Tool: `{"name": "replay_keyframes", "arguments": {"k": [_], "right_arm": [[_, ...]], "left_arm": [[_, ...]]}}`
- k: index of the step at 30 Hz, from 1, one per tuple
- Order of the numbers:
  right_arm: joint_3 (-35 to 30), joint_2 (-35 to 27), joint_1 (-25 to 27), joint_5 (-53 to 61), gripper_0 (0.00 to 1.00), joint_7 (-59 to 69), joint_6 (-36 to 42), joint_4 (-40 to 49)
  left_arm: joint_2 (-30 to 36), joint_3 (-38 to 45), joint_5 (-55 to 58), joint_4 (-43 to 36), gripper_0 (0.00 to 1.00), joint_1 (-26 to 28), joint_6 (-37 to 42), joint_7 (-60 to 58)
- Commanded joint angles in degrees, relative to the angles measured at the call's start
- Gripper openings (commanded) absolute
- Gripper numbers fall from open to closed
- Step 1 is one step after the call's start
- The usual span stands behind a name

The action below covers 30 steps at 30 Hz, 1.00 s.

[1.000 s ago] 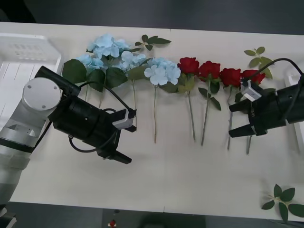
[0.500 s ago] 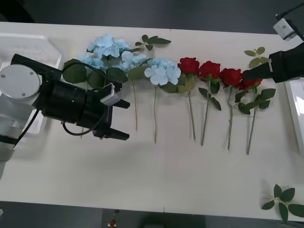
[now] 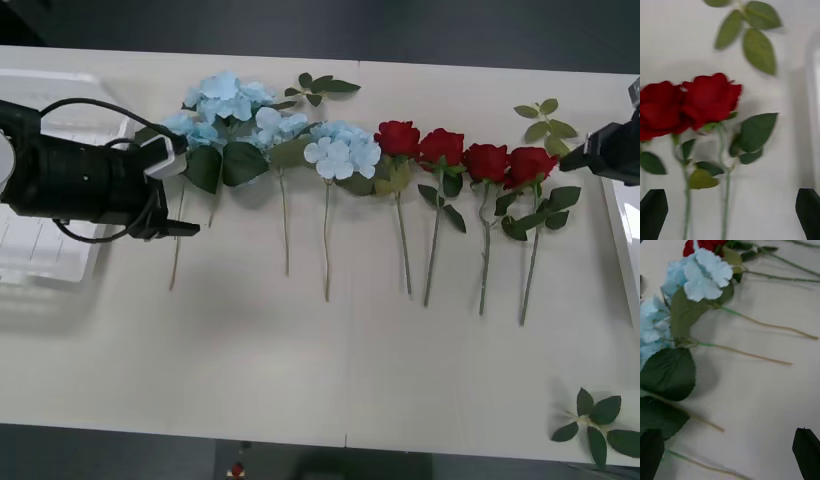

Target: Put the red flowers into the right box and the blue flowers into the left box

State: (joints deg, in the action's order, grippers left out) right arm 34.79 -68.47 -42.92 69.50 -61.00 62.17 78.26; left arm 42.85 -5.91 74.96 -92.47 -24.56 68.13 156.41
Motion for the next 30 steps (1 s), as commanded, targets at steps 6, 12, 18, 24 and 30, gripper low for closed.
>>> {"name": "replay_keyframes", "arguments": {"k": [6, 12, 18, 24, 30], "right_arm": [[6.4, 6.0, -3.8, -9.7, 1.00, 0.8, -1.2, -7.5], [8.5, 9.0, -3.8, -9.7, 1.00, -0.8, -1.4, -9.6], [8.6, 12.5, -3.8, -11.7, 1.00, -2.5, -1.9, -11.8], [12.0, 17.1, -3.6, -13.7, 1.00, -3.4, -6.6, -16.4], [12.0, 19.9, -3.8, -14.1, 1.00, -4.0, -8.8, -19.0]], "left_arm": [[1.1, -1.5, -13.5, -0.7, 1.00, -5.6, -1.4, -31.7], [1.0, -5.5, -21.3, -0.7, 1.00, -5.8, -5.6, -50.4], [1.1, -9.8, -29.3, -0.6, 1.00, -5.8, -7.4, -76.9], [1.0, -13.5, -37.8, -0.8, 1.00, -5.9, -7.4, -91.5], [0.0, -18.7, -45.0, -0.5, 1.00, -8.6, -7.5, -102.1]]}}
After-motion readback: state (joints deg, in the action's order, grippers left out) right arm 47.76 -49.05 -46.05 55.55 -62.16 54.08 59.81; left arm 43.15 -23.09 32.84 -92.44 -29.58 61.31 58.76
